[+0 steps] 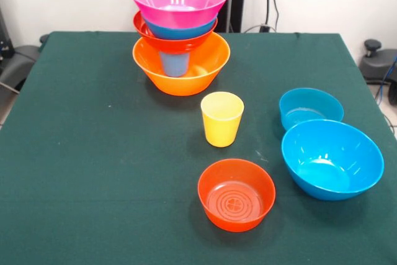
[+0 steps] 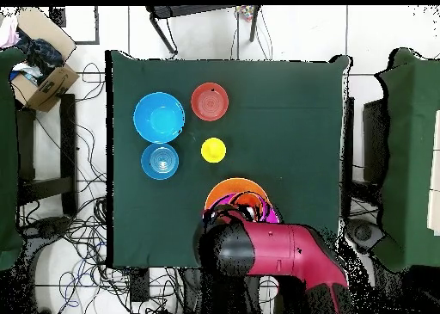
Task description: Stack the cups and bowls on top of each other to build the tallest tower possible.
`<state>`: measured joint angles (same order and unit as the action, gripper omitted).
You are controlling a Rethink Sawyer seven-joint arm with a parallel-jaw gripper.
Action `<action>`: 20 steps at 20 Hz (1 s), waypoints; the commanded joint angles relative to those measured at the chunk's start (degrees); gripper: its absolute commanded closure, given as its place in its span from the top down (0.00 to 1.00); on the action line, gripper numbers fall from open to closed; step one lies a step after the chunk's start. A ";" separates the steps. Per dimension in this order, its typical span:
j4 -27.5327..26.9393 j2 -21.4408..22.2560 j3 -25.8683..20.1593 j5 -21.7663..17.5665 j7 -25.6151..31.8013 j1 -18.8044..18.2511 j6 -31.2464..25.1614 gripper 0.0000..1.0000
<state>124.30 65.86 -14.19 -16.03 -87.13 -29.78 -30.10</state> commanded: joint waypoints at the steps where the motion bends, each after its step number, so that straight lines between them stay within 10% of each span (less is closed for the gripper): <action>1: 4.39 -6.84 2.46 -3.43 -9.31 2.10 6.50 0.00; 20: 4.99 -6.81 5.44 -1.03 -7.03 3.44 4.11 0.00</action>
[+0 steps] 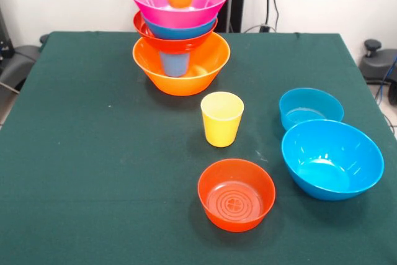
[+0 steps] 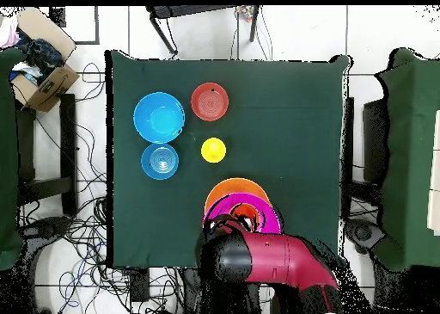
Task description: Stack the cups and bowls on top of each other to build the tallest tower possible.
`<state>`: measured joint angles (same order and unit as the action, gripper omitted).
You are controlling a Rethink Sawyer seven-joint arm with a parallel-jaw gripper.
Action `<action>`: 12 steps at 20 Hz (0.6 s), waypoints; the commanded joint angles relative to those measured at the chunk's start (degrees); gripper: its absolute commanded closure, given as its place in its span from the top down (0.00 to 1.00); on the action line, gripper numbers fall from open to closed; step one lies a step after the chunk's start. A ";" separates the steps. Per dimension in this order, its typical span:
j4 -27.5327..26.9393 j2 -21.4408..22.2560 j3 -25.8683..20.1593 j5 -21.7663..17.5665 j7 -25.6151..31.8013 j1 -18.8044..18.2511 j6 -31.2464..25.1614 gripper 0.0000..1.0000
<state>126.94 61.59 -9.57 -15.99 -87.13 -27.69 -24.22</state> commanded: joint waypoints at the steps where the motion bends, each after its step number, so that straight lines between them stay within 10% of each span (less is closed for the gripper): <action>1: 2.41 -2.56 0.89 -1.19 -6.90 1.24 -1.63 0.00; 12: 2.20 -4.45 2.93 -2.85 -7.93 2.40 2.21 0.00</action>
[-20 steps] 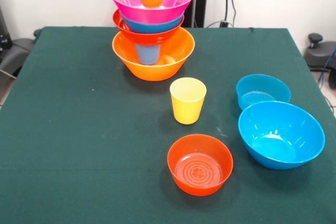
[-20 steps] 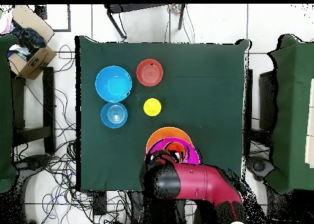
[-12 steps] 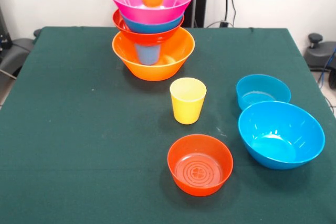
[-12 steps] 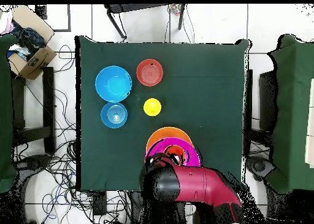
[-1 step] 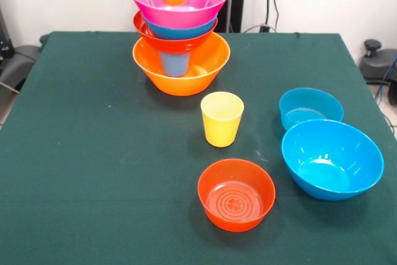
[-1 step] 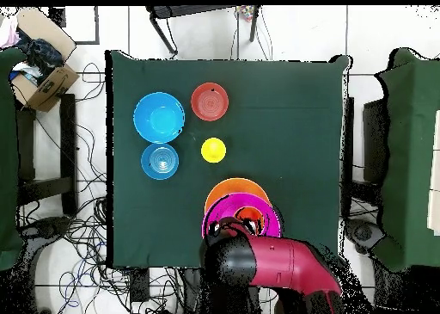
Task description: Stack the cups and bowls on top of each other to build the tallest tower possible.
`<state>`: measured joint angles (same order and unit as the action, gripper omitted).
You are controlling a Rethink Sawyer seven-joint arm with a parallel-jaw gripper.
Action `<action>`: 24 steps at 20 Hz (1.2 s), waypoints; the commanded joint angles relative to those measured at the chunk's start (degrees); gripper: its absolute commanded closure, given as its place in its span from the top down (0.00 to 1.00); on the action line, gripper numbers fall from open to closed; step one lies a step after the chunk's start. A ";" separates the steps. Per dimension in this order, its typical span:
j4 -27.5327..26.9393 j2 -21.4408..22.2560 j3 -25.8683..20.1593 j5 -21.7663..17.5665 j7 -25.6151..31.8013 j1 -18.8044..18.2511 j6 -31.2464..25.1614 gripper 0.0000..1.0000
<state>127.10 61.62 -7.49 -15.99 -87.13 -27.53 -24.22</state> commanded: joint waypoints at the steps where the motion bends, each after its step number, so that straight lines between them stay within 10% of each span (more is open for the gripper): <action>1: 1.97 -4.67 1.08 -2.88 -8.10 2.47 2.36 0.00; 24: 2.12 -7.65 3.16 -1.97 -8.16 4.15 7.96 0.00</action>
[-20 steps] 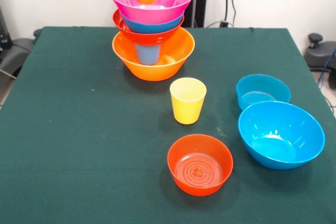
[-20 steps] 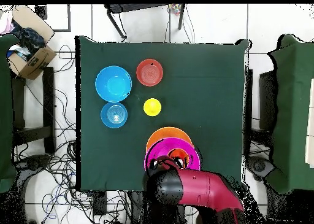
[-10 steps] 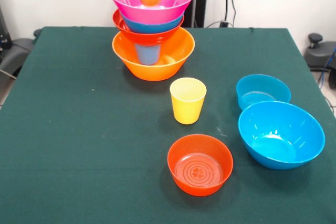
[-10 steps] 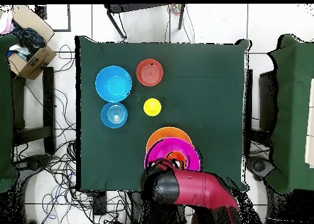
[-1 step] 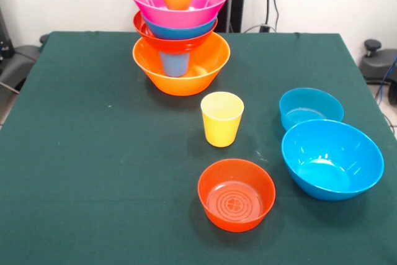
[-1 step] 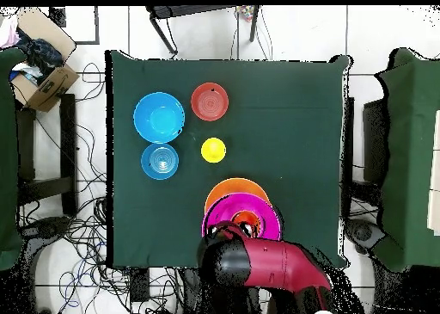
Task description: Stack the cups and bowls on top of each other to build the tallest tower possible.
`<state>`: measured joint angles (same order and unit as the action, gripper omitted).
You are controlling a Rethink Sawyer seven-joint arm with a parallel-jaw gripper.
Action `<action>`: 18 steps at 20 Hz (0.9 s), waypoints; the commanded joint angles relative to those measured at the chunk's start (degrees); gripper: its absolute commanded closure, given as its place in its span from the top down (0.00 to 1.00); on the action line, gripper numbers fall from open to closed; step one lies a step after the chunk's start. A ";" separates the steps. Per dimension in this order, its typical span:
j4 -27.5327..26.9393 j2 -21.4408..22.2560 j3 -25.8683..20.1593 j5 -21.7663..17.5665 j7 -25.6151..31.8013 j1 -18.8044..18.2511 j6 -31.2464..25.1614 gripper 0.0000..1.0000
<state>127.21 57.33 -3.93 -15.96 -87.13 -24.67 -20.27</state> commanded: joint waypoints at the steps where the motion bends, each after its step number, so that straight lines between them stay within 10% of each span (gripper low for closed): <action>1: 1.93 -3.55 -0.29 -1.96 -8.11 1.36 4.06 0.00; 18: 2.24 -3.32 -0.50 -0.23 -7.92 1.45 2.03 0.00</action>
<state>127.19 54.88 -3.21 -15.96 -87.13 -24.01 -19.60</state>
